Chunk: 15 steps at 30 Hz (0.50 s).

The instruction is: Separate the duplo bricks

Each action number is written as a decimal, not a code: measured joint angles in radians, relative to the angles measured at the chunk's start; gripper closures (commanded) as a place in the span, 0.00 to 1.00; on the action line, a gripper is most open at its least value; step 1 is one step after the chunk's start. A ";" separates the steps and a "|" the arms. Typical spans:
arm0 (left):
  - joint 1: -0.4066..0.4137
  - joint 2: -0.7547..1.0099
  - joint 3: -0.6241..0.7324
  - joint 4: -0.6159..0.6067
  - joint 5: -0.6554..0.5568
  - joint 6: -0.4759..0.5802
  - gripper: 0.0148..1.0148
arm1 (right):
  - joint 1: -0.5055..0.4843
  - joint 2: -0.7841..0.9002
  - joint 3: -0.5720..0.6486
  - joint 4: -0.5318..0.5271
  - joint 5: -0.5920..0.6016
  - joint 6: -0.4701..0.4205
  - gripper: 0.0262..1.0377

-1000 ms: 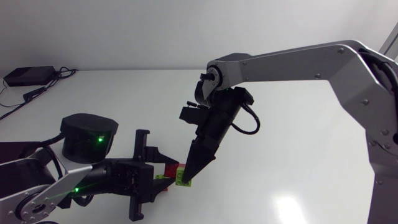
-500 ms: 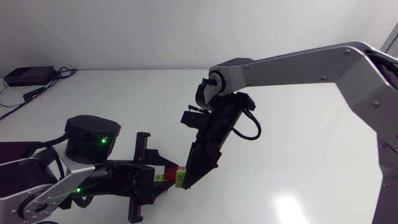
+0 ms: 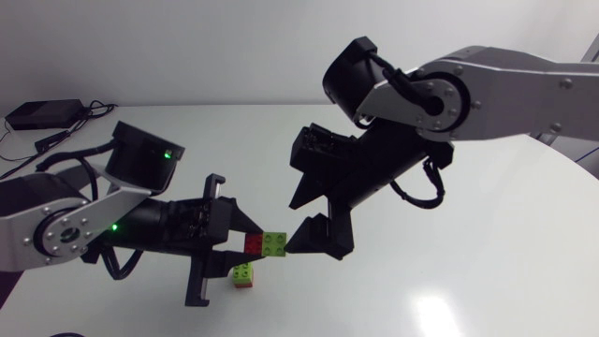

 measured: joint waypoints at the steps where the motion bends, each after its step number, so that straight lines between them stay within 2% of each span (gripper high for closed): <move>1: 0.006 0.008 0.017 -0.008 0.015 -0.010 0.60 | 0.013 -0.015 -0.017 0.018 0.018 0.010 0.04; 5: 0.026 0.042 0.075 -0.050 0.061 -0.050 0.61 | 0.057 -0.058 -0.081 0.080 0.080 0.037 0.04; 15: 0.027 0.093 0.089 -0.138 0.115 -0.057 0.61 | 0.158 -0.110 -0.137 0.151 0.204 0.061 0.04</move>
